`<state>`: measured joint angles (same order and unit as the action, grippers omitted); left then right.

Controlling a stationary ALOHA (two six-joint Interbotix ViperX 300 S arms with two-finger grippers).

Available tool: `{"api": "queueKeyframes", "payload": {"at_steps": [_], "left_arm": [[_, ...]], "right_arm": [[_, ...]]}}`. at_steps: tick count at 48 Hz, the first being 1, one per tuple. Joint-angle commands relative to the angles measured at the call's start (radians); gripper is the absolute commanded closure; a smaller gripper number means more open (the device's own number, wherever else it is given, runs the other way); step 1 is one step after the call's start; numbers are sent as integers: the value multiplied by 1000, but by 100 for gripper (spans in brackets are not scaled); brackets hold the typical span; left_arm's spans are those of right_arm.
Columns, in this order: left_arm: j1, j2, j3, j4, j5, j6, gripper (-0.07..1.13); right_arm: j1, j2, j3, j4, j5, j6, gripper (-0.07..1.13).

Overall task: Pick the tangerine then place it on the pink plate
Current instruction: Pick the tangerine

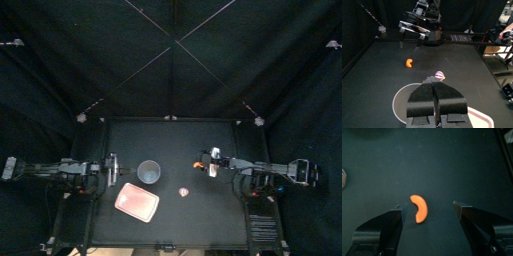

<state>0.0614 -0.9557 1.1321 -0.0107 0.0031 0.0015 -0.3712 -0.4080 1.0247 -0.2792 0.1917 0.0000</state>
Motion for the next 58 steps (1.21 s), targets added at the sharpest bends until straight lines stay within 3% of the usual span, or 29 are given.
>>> {"api": "queueKeyframes", "payload": {"at_steps": [1, 11, 23, 38, 58], "left_arm": [[3, 3, -14, 0, -11, 2, 96], [2, 3, -5, -2, -11, 0, 96], [2, 3, 5, -2, -15, -2, 96], [2, 3, 18, -2, -37, -3, 96], [-5, 3, 21, -14, -55, -3, 96]], "right_arm": [[-3, 43, -54, -6, 57, -3, 3], [8, 167, -98, 17, 83, -3, 4], [8, 291, -158, 121, 121, -15, 5], [-2, 325, -186, 140, 132, -46, 6], [-38, 377, -178, 152, 129, -46, 38]]}}
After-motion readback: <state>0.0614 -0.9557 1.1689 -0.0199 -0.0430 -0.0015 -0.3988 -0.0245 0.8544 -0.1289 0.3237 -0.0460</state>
